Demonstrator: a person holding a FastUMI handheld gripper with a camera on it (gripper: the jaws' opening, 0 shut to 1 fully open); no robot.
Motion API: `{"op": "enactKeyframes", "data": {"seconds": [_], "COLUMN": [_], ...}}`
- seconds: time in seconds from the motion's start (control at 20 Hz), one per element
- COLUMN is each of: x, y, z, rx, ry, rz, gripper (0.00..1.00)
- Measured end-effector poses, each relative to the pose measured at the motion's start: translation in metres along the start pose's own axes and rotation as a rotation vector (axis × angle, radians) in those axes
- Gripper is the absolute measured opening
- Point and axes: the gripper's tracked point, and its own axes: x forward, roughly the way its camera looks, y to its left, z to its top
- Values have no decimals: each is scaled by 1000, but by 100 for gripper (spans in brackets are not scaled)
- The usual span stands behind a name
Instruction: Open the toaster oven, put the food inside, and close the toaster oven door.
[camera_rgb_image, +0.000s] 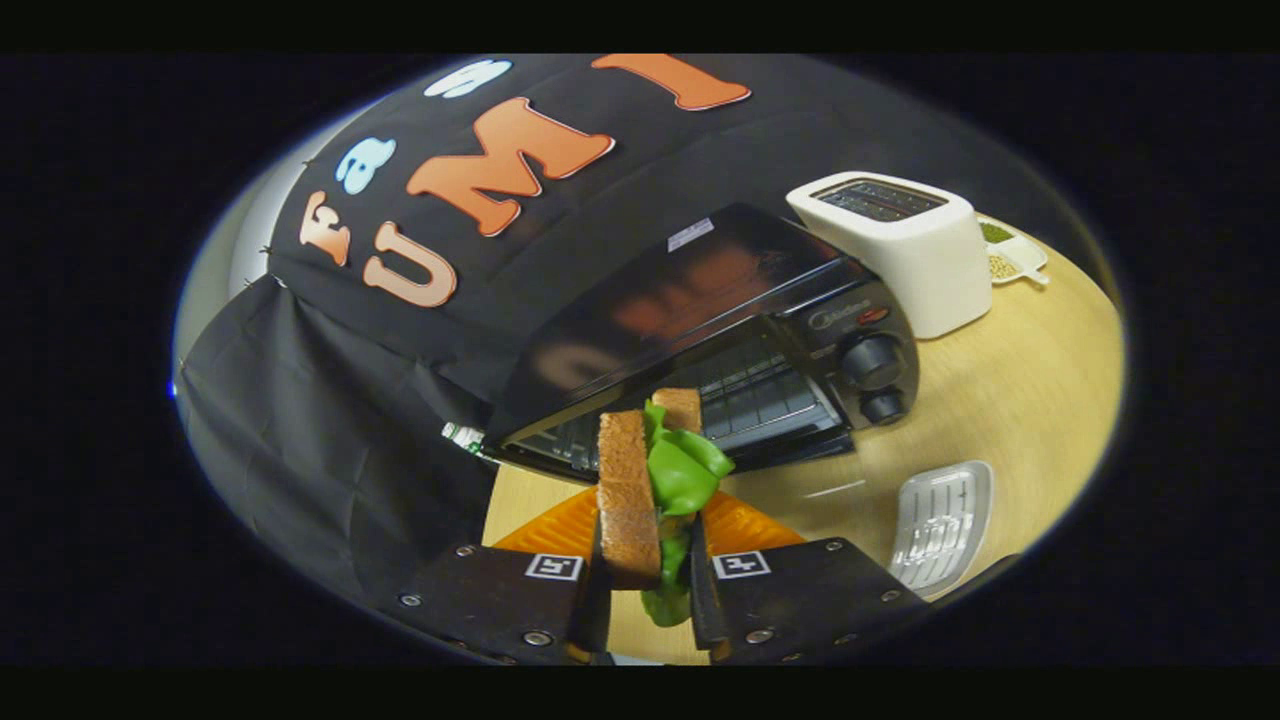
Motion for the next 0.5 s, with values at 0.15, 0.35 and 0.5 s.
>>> {"op": "enactKeyframes", "data": {"seconds": [0.15,0.35,0.5], "x": [25,48,67], "y": [2,3,8], "z": [-6,-2,9], "rx": [57,127,167], "ry": [-12,-58,-113], "rz": [3,27,56], "gripper": [33,33,33]}}
